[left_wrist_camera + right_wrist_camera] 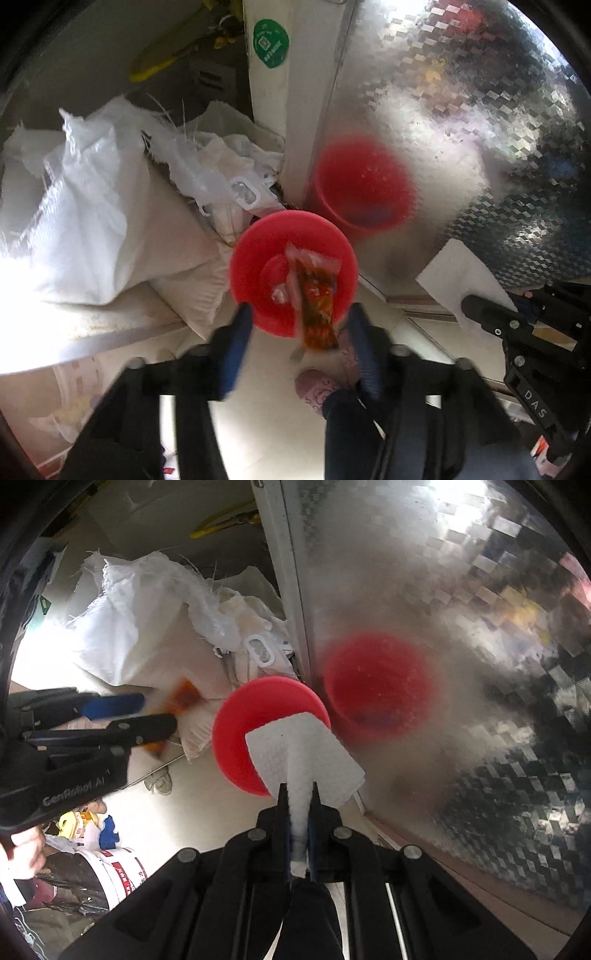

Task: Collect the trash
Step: 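Open both tools to drop the sauce packet and wipe into the bin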

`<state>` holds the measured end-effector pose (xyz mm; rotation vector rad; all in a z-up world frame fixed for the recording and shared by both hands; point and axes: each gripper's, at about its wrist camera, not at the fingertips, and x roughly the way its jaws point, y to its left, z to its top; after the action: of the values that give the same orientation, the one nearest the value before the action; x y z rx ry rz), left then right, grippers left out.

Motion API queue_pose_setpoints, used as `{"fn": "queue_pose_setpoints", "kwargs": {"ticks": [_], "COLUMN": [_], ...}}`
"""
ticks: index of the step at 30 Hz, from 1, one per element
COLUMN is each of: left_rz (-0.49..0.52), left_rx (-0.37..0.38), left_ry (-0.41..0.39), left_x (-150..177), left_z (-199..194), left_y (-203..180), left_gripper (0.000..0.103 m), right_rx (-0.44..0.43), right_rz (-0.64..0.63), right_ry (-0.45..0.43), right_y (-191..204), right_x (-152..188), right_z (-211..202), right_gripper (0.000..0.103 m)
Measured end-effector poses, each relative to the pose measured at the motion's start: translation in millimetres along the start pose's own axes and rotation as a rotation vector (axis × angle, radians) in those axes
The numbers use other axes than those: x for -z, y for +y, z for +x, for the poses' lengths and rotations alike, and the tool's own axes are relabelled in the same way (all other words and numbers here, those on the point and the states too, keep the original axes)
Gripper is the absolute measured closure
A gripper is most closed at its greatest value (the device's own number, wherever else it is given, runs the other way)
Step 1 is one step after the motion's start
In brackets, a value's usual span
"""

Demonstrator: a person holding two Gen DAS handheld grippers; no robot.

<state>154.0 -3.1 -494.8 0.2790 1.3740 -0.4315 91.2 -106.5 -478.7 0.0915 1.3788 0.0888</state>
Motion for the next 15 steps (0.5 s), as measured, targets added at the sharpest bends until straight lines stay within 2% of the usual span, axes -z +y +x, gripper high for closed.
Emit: {"fn": "queue_pose_setpoints", "kwargs": {"ticks": [3,6,15], "left_rz": [-0.001,-0.019,-0.113], "left_rx": [-0.012,-0.024,-0.066], "left_ry": [0.004,0.007,0.000], "left_x": [0,4,26], "left_z": [1,0,-4], "left_y": [2,8,39], "left_gripper": [0.039,0.037,0.037], "right_rx": [-0.001,-0.008,-0.030], "right_rz": [-0.012,-0.039,-0.168], "right_ry": [0.004,0.004,0.004], "right_y": [2,6,32], "right_x": [-1,-3,-8], "right_z": [2,3,7], "right_gripper": [0.097,0.097,0.097]}}
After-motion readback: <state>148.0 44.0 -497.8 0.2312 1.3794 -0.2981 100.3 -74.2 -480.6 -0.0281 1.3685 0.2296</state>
